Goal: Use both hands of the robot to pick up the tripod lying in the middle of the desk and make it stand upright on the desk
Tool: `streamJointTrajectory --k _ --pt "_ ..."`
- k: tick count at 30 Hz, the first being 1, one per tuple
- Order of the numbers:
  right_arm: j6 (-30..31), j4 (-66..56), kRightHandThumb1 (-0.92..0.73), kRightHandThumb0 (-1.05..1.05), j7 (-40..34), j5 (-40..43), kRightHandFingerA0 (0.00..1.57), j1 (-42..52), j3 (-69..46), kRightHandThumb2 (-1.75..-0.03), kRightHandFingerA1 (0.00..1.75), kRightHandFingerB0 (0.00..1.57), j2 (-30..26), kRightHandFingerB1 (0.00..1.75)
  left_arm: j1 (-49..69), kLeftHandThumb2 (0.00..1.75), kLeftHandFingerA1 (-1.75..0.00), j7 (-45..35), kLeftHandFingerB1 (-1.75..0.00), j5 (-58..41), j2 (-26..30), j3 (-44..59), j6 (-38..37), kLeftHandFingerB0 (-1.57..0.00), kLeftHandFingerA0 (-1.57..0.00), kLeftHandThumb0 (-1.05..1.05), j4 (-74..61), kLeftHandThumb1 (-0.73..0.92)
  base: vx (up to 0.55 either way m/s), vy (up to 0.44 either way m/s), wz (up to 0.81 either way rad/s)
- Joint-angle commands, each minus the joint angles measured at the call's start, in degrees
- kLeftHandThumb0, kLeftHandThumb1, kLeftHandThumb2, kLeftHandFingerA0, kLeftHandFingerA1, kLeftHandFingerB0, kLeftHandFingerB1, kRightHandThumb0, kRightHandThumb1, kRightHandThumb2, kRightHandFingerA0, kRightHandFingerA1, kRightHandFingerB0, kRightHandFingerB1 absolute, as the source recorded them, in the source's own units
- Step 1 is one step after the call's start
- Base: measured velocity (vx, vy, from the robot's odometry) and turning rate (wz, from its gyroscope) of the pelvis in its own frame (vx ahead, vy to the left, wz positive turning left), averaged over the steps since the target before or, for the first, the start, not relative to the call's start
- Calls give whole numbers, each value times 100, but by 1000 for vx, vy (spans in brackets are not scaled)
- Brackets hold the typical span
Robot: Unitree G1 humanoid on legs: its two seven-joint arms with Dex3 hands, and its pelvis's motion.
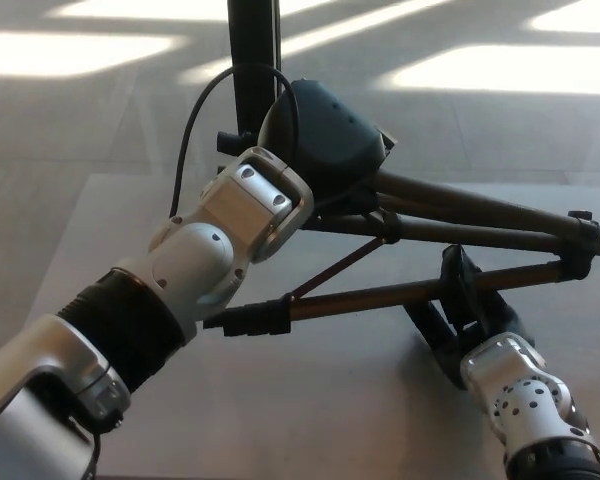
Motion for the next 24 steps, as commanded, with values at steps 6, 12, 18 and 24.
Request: streamJointTrajectory --k 6,12,18,24 --pt "-451 -108 -57 -42 -883 -565 103 -313 -55 -94 175 91 117 165 35 72 -168 -96 -118 -32 57 161 -109 -84 -93 -35 -134 67 0 0 0" --pt "-300 -562 -66 -27 -734 -1158 94 -59 402 -105 175 81 -194 157 64 75 -170 -161 -120 -71 68 244 -81 -85 -94 -30 -146 62 0 0 0" --pt "335 -1243 -51 -22 -442 -1621 92 -16 971 -127 175 86 -915 154 108 77 -164 -272 -118 -93 88 379 9 -85 -93 -33 -117 72 0 0 0" --pt "1264 -1691 -36 -20 26 -2197 99 -532 1869 -139 175 90 -1857 153 226 76 -144 -191 -92 -193 -74 682 485 -82 -96 -27 -77 57 0 0 0"
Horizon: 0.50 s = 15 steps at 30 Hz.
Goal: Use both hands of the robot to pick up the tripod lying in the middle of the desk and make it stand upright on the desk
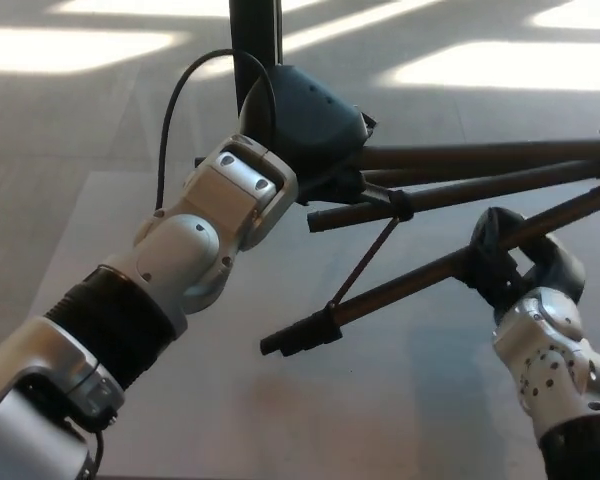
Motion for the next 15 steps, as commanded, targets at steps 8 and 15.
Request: streamJointTrajectory --k 8,15 --pt "1823 -912 -47 -19 837 -1099 104 -1060 1501 -115 171 86 -1215 137 719 78 -149 350 -103 -536 -615 937 936 -81 -90 -25 -92 56 0 0 0" --pt "833 -664 -69 -45 1135 -1660 86 -1082 2045 -70 155 82 -1165 121 1272 80 -160 374 -138 -560 -877 1273 1251 -74 -88 -21 -279 57 0 0 0"
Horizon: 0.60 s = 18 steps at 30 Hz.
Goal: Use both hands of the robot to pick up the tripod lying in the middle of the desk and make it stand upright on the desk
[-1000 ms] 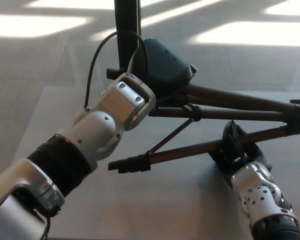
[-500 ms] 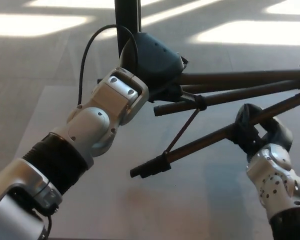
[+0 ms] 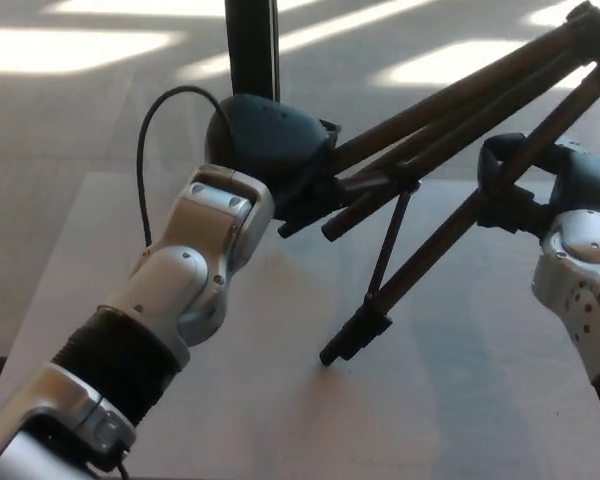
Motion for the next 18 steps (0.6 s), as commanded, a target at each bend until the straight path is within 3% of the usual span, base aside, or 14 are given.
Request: streamJointTrajectory --k 1,2,3,4,5,6,7,10,11,12,13,15,17,18 --pt "-320 -62 -69 -45 634 -935 86 -317 585 -70 155 82 -13 121 345 80 -160 266 -138 -239 -306 211 531 -74 -88 -21 -251 57 0 0 0" --pt "142 -61 -70 -48 496 -955 82 -485 627 -72 157 82 41 124 450 79 -166 275 -144 -236 -389 255 666 -73 -86 -21 -321 58 0 0 0" --pt "-830 -11 -80 -60 878 -1220 81 -283 855 -69 160 79 -113 127 499 80 -169 271 -142 -282 -438 297 693 -68 -89 -20 -329 59 0 0 0" --pt "-600 -64 -84 -53 837 -2029 74 -407 1615 -74 146 76 -456 131 565 82 -165 279 -136 -337 -550 375 828 -68 -89 -20 -348 59 0 0 0" --pt "390 -149 -71 -47 542 -1646 77 -627 1327 -75 145 84 -183 119 622 84 -166 271 -136 -334 -643 406 976 -70 -90 -19 -370 61 0 0 0" --pt "645 -98 -72 -44 651 -1396 74 -762 1206 -72 147 75 -105 99 759 90 -154 442 -128 -424 -727 483 944 -79 -87 -22 -397 62 0 0 0" --pt "221 -69 -79 -58 748 -1294 70 -631 1098 -67 144 70 -74 98 824 88 -164 531 -135 -517 -803 576 927 -74 -88 -19 -411 62 0 0 0" --pt "-50 -21 -82 -74 705 -1505 77 -593 1208 -66 132 74 -23 92 943 76 -156 559 -124 -495 -952 667 1084 -75 -86 -27 -455 68 0 0 0" --pt "-2011 245 -87 -99 1490 -1256 81 -151 1004 -70 151 72 -85 115 938 74 -157 490 -122 -493 -1003 688 1193 -76 -84 -29 -428 71 0 0 0" --pt "-753 181 -92 -99 1177 -1597 90 -520 1337 -73 154 81 -132 114 1028 68 -159 596 -124 -517 -1029 709 1161 -76 -88 -32 -440 76 0 0 0" --pt "-611 192 -92 -99 1142 -1648 90 -570 1369 -73 154 81 -133 114 1035 68 -159 612 -124 -518 -1035 713 1159 -76 -88 -32 -437 76 0 0 0" --pt "157 15 -62 -34 1040 -2113 87 -935 1844 -90 164 78 -112 116 1164 76 -156 837 -134 -575 -1062 781 1078 -73 -88 -27 -451 69 0 0 0" --pt "671 -115 -52 -17 990 -2309 94 -1111 2072 -95 169 82 -96 120 1186 75 -153 907 -123 -626 -1091 801 1011 -72 -87 -27 -385 70 0 0 0" --pt "771 -112 -55 -14 1023 -2380 83 -1196 2181 -95 175 74 -85 123 1228 72 -159 952 -122 -715 -1161 898 1054 -71 -83 -27 -409 71 0 0 0"
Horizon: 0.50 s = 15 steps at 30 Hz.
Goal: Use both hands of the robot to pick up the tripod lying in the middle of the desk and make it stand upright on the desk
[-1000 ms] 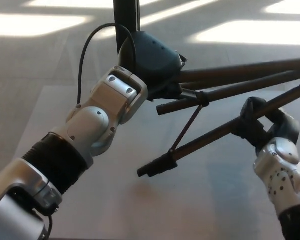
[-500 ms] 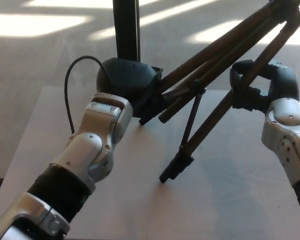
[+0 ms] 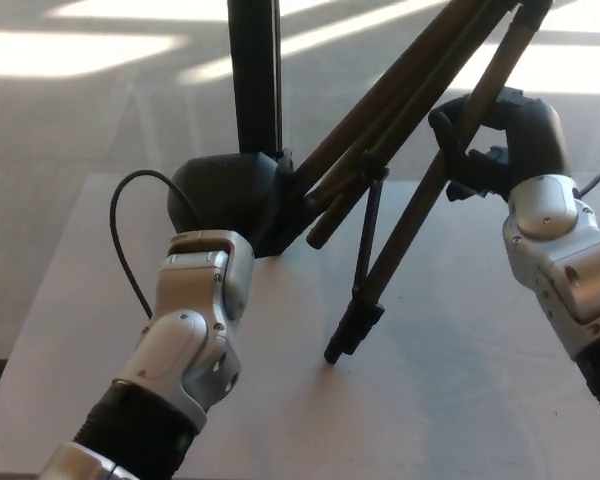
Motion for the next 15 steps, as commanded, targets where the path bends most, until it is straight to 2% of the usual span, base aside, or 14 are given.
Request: streamJointTrajectory --k 1,2,3,4,5,6,7,8,9,10,11,14,15 --pt "701 -221 -47 -19 631 -1112 116 -658 880 -108 135 87 156 112 298 72 -168 224 -137 -551 -497 73 241 -67 -80 -29 -40 73 0 0 0" --pt "695 -208 -49 -19 658 -1178 85 -694 953 -108 175 72 138 143 336 75 -175 249 -161 -566 -474 85 191 -68 -88 -27 -71 68 0 0 0" --pt "724 -180 -51 -21 693 -1272 87 -784 1057 -108 175 71 134 149 437 74 -175 334 -169 -598 -387 82 5 -62 -88 -27 -134 69 0 0 0" --pt "715 -179 -52 -30 776 -1339 116 -848 1145 -113 136 90 73 117 456 73 -175 338 -167 -593 -349 62 -39 -62 -87 -27 -138 71 0 0 0" --pt "714 -184 -52 -30 816 -1373 116 -868 1183 -113 136 90 41 117 456 73 -175 338 -167 -593 -340 51 -40 -62 -87 -27 -135 71 0 0 0" --pt "689 -152 -55 -26 824 -1416 88 -904 1218 -109 175 74 22 152 458 73 -175 331 -158 -591 -316 27 -48 -65 -84 -25 -140 70 0 0 0" --pt "650 -107 -55 -26 831 -1468 88 -948 1258 -109 175 74 5 152 462 73 -175 316 -158 -582 -286 5 -61 -65 -84 -25 -148 70 0 0 0" --pt "590 -48 -59 -26 783 -1568 87 -1039 1304 -101 175 73 9 154 488 73 -175 289 -165 -589 -241 3 -54 -61 -84 -25 -200 69 0 0 0" --pt "636 -21 -69 -29 823 -1616 85 -1142 1332 -87 174 71 3 134 521 75 -175 280 -168 -584 -192 -16 -64 -63 -85 -24 -253 65 0 0 0" --pt "435 24 -60 -28 779 -1662 88 -1162 1328 -102 174 76 -1 133 538 78 -175 256 -167 -573 -157 -28 -42 -63 -85 -23 -284 62 0 0 0" --pt "343 45 -51 -27 766 -1720 88 -1173 1345 -117 175 74 -12 146 546 79 -175 248 -167 -551 -115 -60 -45 -64 -85 -22 -299 60 0 0 0" --pt "327 19 -52 -27 784 -1850 90 -1187 1368 -115 175 75 -56 144 549 78 -175 185 -168 -559 -91 -118 23 -64 -84 -20 -290 58 0 0 0" --pt "334 14 -50 -26 807 -1874 90 -1201 1353 -118 175 76 -52 145 566 76 -175 205 -144 -581 -94 -121 43 -64 -92 -12 -274 58 0 0 0"
